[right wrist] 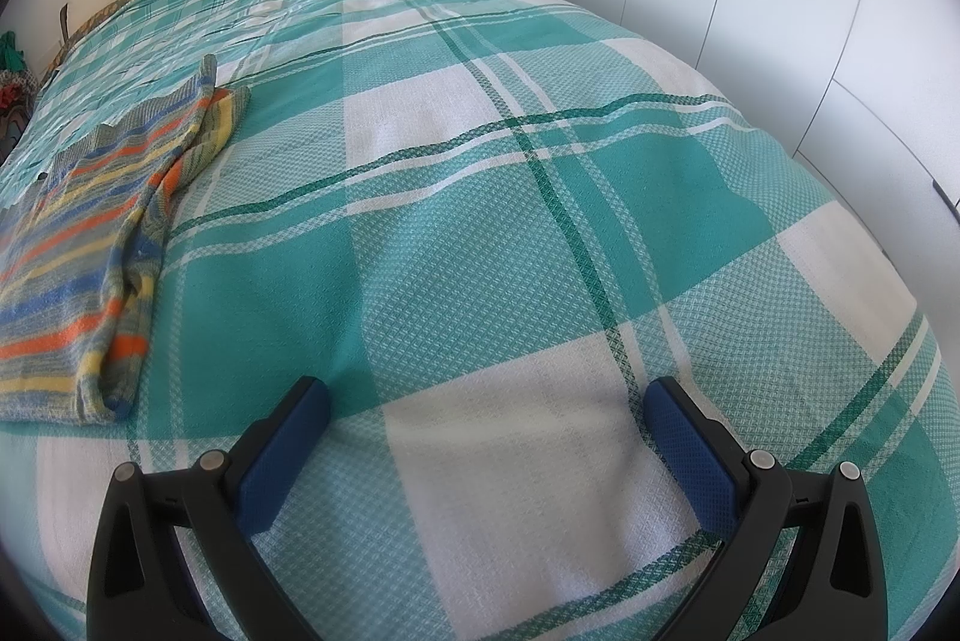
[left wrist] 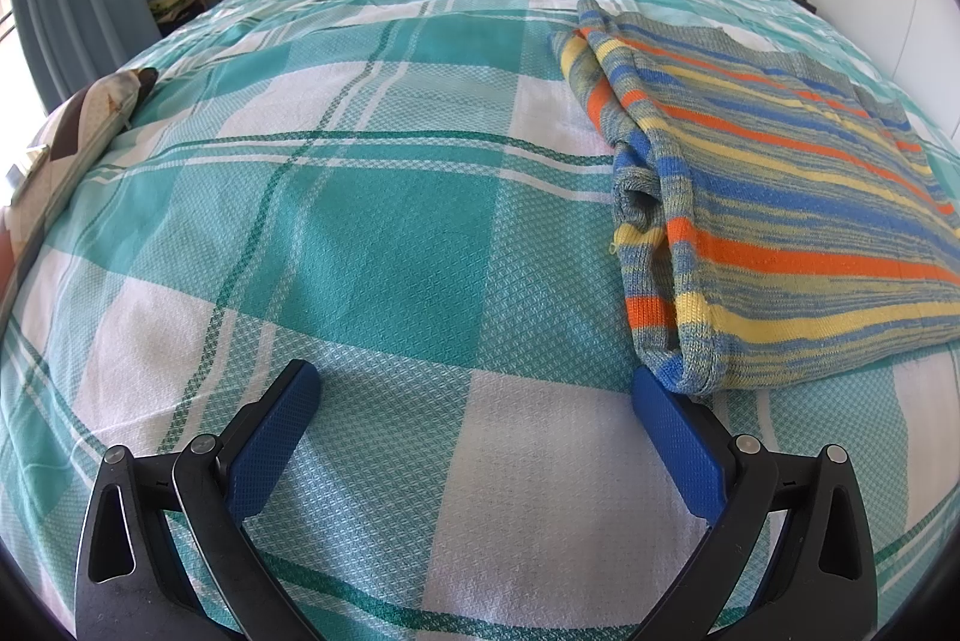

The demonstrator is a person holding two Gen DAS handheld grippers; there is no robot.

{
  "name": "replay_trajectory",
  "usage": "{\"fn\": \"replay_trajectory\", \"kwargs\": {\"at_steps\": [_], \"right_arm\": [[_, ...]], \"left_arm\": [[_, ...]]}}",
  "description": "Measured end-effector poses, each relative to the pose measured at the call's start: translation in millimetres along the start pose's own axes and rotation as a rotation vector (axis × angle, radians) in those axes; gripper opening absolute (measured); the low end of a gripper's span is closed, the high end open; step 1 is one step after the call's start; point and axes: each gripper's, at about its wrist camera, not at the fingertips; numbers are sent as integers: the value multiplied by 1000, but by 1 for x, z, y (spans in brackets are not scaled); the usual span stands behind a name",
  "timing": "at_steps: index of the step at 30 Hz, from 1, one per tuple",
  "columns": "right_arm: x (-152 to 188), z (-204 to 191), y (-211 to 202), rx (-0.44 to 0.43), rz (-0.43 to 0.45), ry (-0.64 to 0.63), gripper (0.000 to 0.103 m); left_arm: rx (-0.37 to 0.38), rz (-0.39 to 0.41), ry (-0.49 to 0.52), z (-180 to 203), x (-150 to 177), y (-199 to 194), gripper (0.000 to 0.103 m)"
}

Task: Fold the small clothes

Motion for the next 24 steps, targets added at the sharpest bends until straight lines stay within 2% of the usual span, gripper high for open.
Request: {"fn": "replay_trajectory", "kwargs": {"at_steps": [9,12,13,14,16,17,20,22,24], "right_arm": [[0,0,0,0,3,4,103],[-1,-3,1,17,4,8,103],[-1,-3,2,19,6,8,103],[-1,-3,1,16,8,11,103],[-1,-1,3,6,8,18,103],[-2,-1,3,5,8,19,103],[-5,-3,6,9,-9,5,103],[-7,-2,7,-6,-20,-12,103],[-13,4,5,-69,-46,-22,103]], "left_arm": [[-3,-1,2,0,-1,1,103],[-17,-18,4,1,-2,1,103],[-20,-47,8,1,-3,-2,103],[-29,-80,8,0,-2,-9,101],[-37,-79,-6,3,7,-38,91],[-15,-60,-5,10,11,-56,87],[169,23,102,60,13,-108,90],[300,69,246,116,7,-136,92],[421,112,425,179,5,-157,92]]}}
Point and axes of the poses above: each gripper's, at about its wrist camera, not at the fingertips, and y roughly the way its jaws point, z to its right, x to its underside, and after that the axes turned 7 degrees about -x, right-handed
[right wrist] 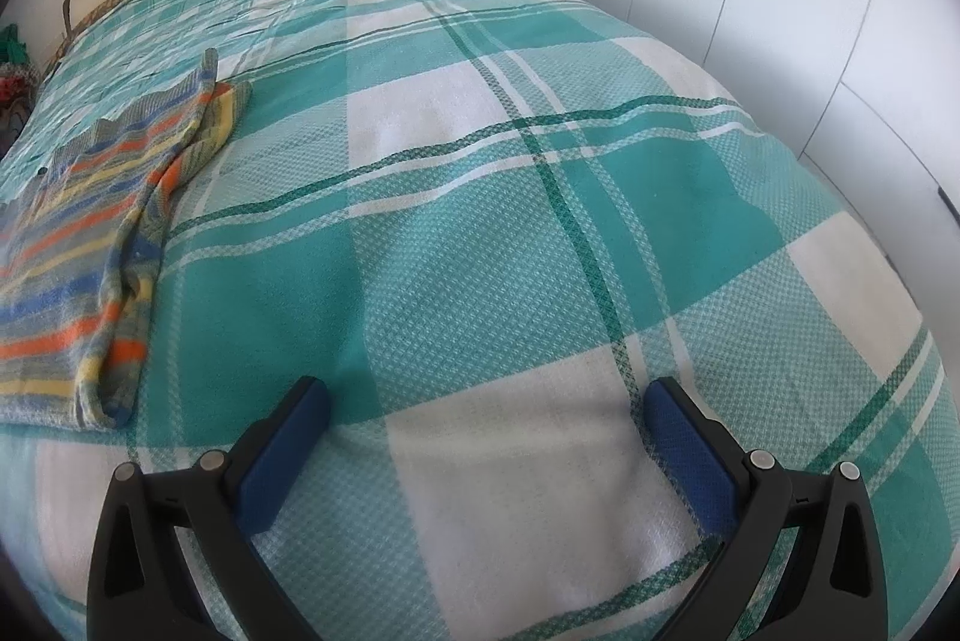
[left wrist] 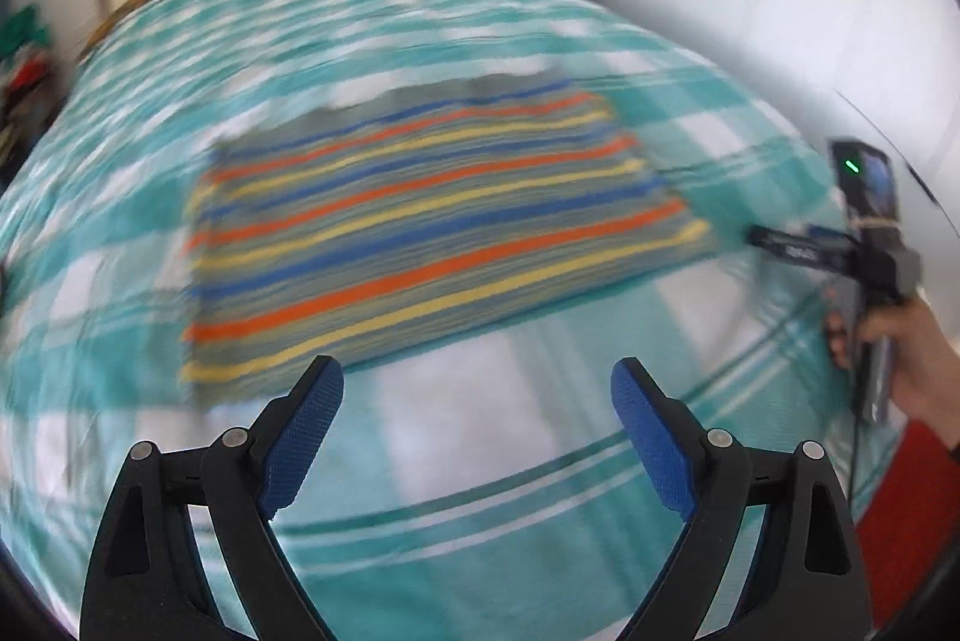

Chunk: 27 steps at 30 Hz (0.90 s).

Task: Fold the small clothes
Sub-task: 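Grasp the edge of the folded striped sweater with both grippers, then lift the held sweater edge with both grippers and fold it over onto itself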

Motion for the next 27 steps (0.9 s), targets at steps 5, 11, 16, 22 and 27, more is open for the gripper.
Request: {"fn": "replay_trajectory", "kwargs": {"at_steps": [5,11,16,22,27], "right_arm": [[-37,41,-24,-407,-8,148,102],[-118,16,9,-713,-216,66,81],[-159,-43,80,-731,-318,9,77],[-178,-83,143,-751,-329,212,8],[-201,-140,89,-701,-210,44,11]], "left_arm": [[122,33,357,120,-40,58,85],[64,4,308,141,-61,122,45],[75,43,259,132,-63,114,11],[127,103,173,111,-64,88,10],[149,176,-99,25,-62,30,10]]}}
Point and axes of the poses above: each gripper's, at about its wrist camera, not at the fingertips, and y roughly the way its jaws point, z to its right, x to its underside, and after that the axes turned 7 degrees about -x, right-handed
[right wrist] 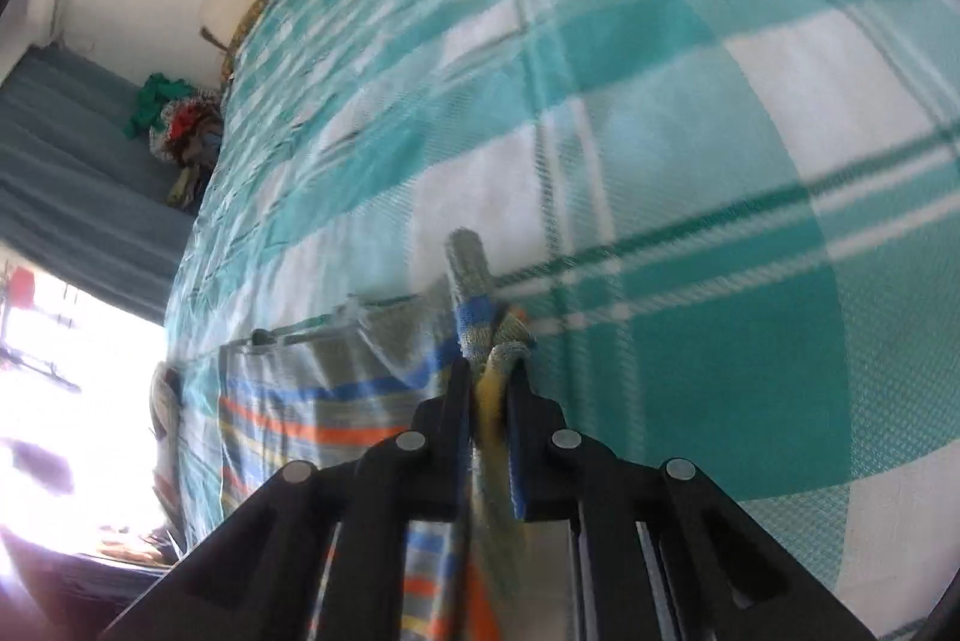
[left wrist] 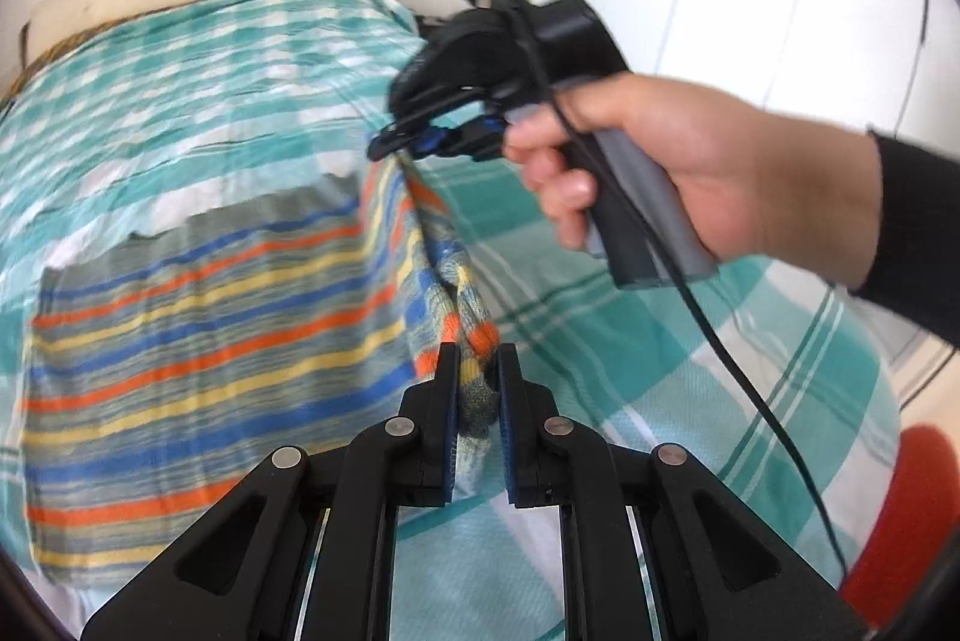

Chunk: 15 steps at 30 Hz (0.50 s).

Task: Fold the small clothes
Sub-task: 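Lift the held sweater edge with both grippers and fold it over onto itself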

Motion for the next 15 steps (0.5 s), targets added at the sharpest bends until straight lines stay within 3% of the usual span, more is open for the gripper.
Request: {"fn": "replay_trajectory", "kwargs": {"at_steps": [3,6,13,15], "right_arm": [[-5,-62,6,-75,-6,-87,11],[-7,-122,41,-132,-51,-153,11],[23,-210,159,-138,-156,-268,11],[36,-222,182,-149,-155,-295,17]], "left_arm": [[-49,39,-133,-57,6,-40,10],[-121,30,-246,-111,25,-60,10],[-252,-24,-448,-203,70,-60,10],[-288,-79,-474,-219,78,-51,15]]}}
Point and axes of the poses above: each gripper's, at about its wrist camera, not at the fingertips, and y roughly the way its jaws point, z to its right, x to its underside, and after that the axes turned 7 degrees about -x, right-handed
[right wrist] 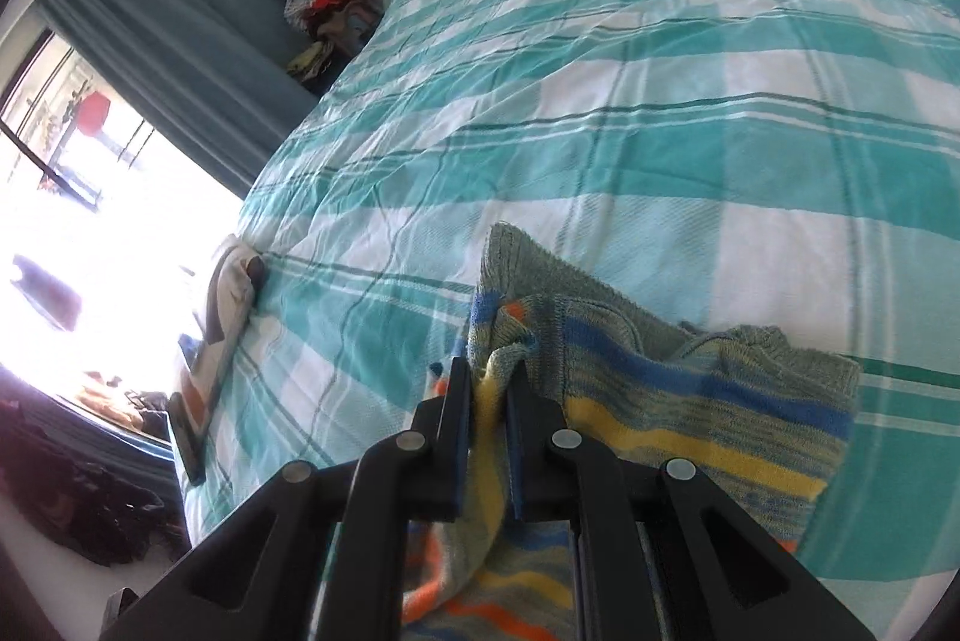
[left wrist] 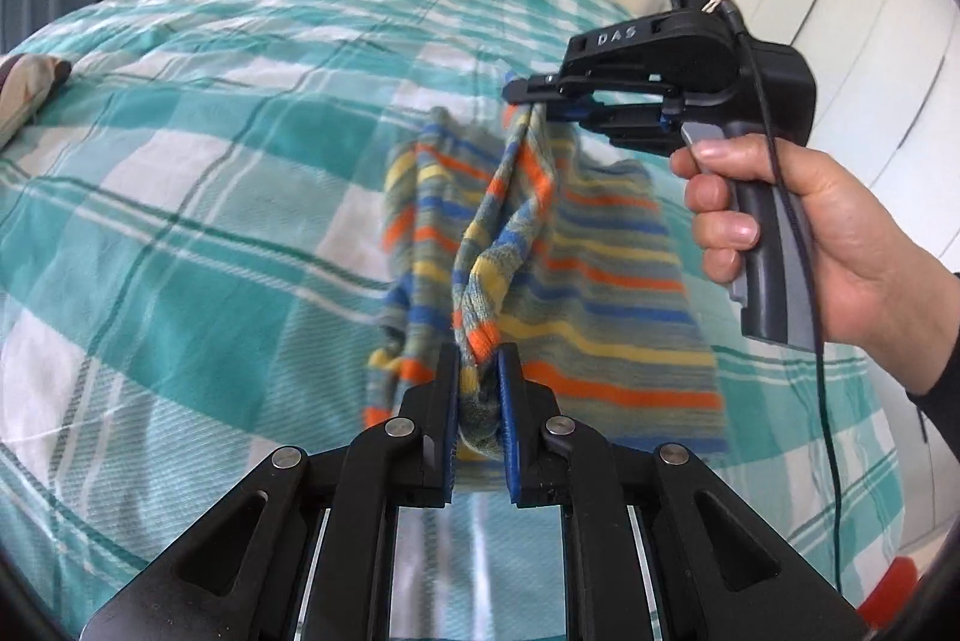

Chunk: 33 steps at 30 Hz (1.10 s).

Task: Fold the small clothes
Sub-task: 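Lift the held sweater edge with both grippers and fold it over onto itself, then open both grippers and press the folded sweater flat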

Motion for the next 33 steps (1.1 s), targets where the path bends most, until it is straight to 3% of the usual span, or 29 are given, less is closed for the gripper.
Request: {"fn": "replay_trajectory", "kwargs": {"at_steps": [1,2,3,4,6,8,12,13,14,15,17,18,19,20,21,22,24,27,29,31,32,33], "right_arm": [[4,0,10,-26,1,16,22],[7,2,16,-63,-11,47,35],[12,4,16,-86,-14,73,39],[17,4,9,-87,1,75,39],[28,-3,-15,-79,38,41,39],[45,-9,-49,-46,68,-19,39],[109,-18,-97,19,26,-142,38],[128,-16,-96,31,-15,-153,38],[148,-10,-88,45,-66,-145,38],[167,-1,-78,73,-120,-126,37],[195,15,-69,113,-162,-97,33],[198,14,-77,104,-119,-96,33],[196,13,-87,96,-91,-78,40],[191,12,-97,73,-60,-48,60],[184,13,-109,42,-6,-29,72],[176,14,-120,34,56,-28,87],[154,20,-127,66,115,-32,89],[122,51,-109,102,104,53,88],[109,72,-91,100,96,122,77],[104,88,-68,53,73,179,73],[104,90,-59,33,74,189,55],[104,87,-52,47,74,182,40]], "left_arm": [[-29,-17,-15,-9,1,4,14],[-38,-30,-36,-17,4,1,14],[-23,-34,-64,-25,6,-2,18],[-7,-29,-85,-31,7,-6,24],[36,-2,-101,-37,4,-15,50],[66,24,-85,-32,1,-20,60],[54,-12,-22,-13,-5,5,58],[29,-47,-5,-8,-1,16,52],[-5,-98,12,-7,2,33,25],[-20,-148,22,-8,6,44,19],[-5,-155,17,-14,6,41,22],[-8,-152,18,-17,2,33,25],[-16,-130,18,-21,-4,24,32],[-9,-96,14,-26,-11,15,56],[20,-61,7,-30,-20,8,79],[55,-34,3,-33,-29,6,86],[101,-43,3,-35,-49,19,90],[113,-183,12,-30,-68,74,87],[120,-249,8,-25,-68,103,79],[163,-216,23,-16,-69,112,71],[191,-224,41,-9,-70,116,26],[176,-251,44,-4,-70,120,18]]}}
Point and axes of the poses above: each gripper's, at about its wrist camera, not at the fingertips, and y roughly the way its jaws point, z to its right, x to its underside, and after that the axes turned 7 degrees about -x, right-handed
